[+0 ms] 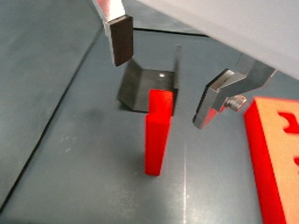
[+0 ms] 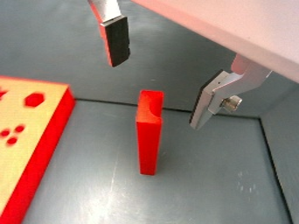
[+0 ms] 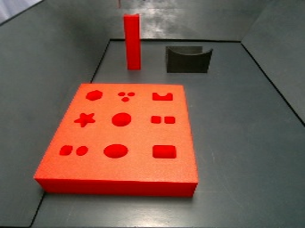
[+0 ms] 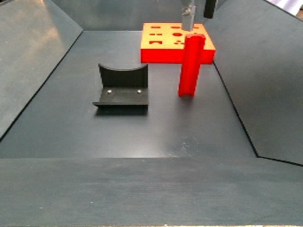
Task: Pick up the arch object. Move up. Rotate the arch object. Move to above the board. Insert the arch object.
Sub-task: Rotate the arch object.
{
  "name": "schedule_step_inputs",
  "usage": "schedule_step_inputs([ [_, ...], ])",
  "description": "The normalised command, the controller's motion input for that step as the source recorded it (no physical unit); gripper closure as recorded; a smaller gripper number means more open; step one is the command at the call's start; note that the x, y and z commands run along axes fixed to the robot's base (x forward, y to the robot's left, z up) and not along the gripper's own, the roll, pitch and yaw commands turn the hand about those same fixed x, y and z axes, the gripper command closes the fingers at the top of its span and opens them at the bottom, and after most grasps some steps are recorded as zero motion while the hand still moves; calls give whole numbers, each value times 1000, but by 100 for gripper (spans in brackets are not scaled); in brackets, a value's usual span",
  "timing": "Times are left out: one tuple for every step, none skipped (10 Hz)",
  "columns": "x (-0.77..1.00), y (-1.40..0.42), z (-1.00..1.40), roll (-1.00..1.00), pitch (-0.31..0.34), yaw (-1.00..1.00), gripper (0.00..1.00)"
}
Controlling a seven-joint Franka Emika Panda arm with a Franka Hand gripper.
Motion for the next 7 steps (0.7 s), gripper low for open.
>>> schedule_step_inputs([
  [33, 1, -27, 3, 8, 1000, 0],
  [33, 1, -26, 4, 8, 1000, 0],
  [33, 1, -26, 4, 8, 1000, 0],
  [33, 1, -26, 4, 9, 1000, 0],
  [33, 0, -26, 4, 9, 1000, 0],
  [33, 0, -26, 4, 9, 1000, 0],
  [33, 0, -26, 4, 10, 1000, 0],
])
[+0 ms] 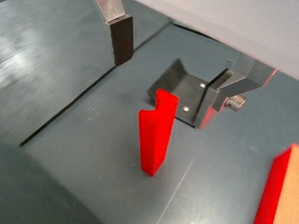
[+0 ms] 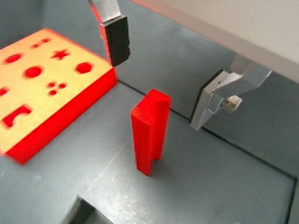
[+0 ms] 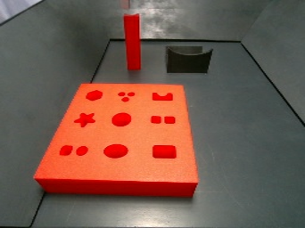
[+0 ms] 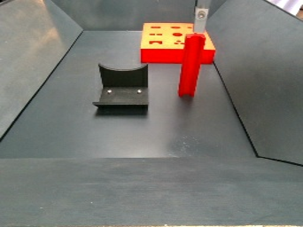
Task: Pick up the arch object. Move up. Rotate the arch object. Move to above the board. Insert the arch object.
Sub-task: Rotate the arch object.
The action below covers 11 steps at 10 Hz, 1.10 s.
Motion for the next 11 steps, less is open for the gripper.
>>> schedule_step_inputs([
  [33, 0, -26, 4, 10, 1000, 0],
  [33, 0, -25, 5, 11, 1000, 0],
  [33, 0, -25, 5, 11, 1000, 0],
  [33, 0, -25, 5, 12, 1000, 0],
  [33, 0, -25, 5, 12, 1000, 0],
  [33, 0, -25, 5, 13, 1000, 0],
  [34, 0, -25, 6, 13, 1000, 0],
  [34, 0, -24, 6, 14, 1000, 0],
  [34, 0, -24, 7, 15, 1000, 0],
  [34, 0, -24, 7, 16, 1000, 0],
  [34, 0, -24, 7, 17, 1000, 0],
])
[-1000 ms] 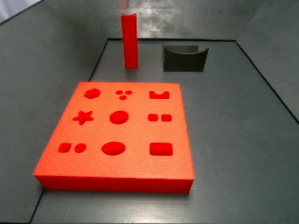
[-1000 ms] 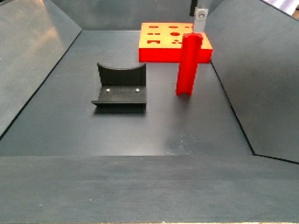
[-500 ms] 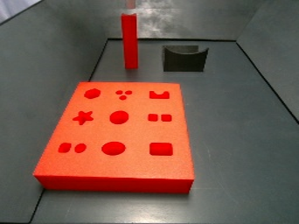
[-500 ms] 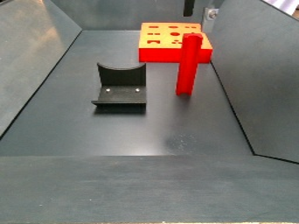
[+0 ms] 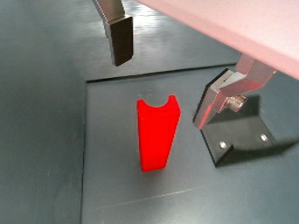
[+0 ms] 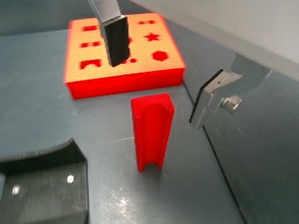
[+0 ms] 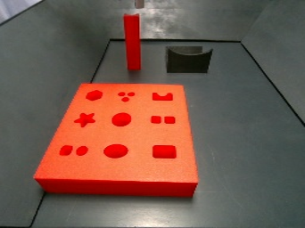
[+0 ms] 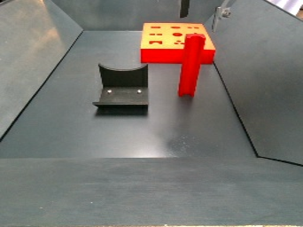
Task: Pick up the arch object. Move up. Rotate the arch object. Move to above the board. Insert the arch object.
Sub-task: Rotate the arch object.
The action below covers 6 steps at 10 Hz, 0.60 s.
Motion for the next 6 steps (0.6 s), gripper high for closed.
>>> schedule_step_inputs([
  [34, 0, -24, 8, 18, 1000, 0],
  [34, 0, -23, 9, 20, 1000, 0],
  [34, 0, -23, 9, 21, 1000, 0],
  [34, 0, -23, 10, 23, 1000, 0],
  [34, -1, -23, 11, 25, 1000, 0],
  [34, -1, -22, 13, 28, 1000, 0],
])
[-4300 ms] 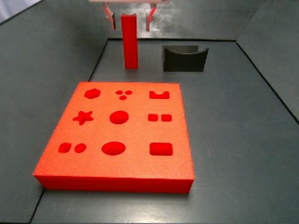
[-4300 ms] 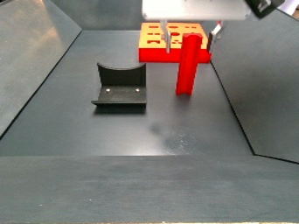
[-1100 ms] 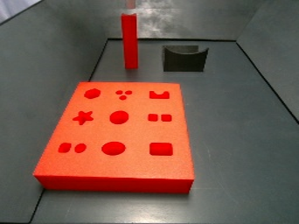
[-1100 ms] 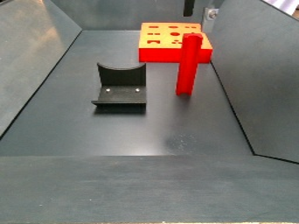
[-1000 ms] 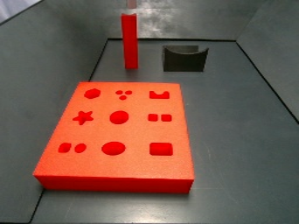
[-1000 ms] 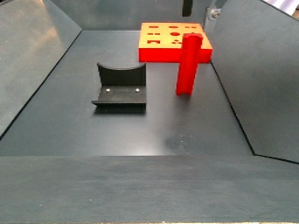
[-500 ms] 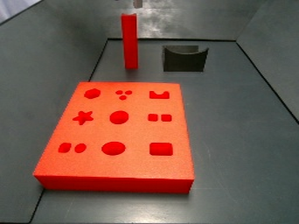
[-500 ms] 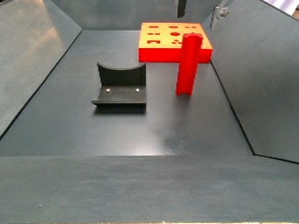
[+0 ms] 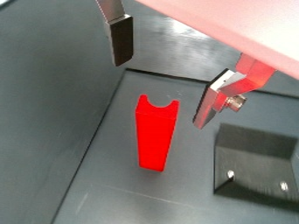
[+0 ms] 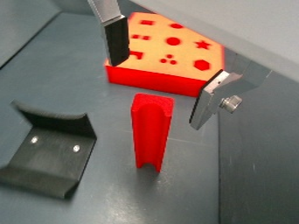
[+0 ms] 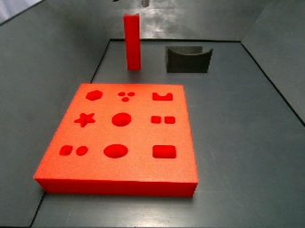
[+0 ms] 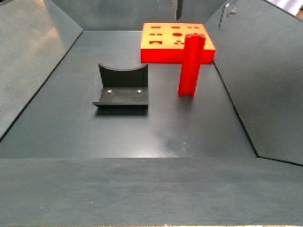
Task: Pick up the arch object. Move up. Rotate the arch object. Move to above the board. Insert the arch object.
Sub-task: Rotate the arch object.
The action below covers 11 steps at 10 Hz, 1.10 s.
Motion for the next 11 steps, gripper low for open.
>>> schedule_step_inputs([
  [34, -1, -22, 14, 30, 1000, 0],
  [35, -1, -21, 16, 35, 1000, 0],
  [35, -1, -21, 18, 40, 1000, 0],
  [35, -1, -20, 23, 50, 1000, 0],
  [35, -1, -20, 26, 56, 1000, 0],
  [36, -1, -18, 30, 66, 762, 0],
  [36, -1, -16, 30, 65, 617, 0],
  [37, -1, -14, 30, 64, 362, 0],
  [37, -1, -13, 30, 63, 236, 0],
  [0, 0, -1000, 30, 63, 155, 0],
  [8, 0, -1000, 31, 53, 107, 0],
])
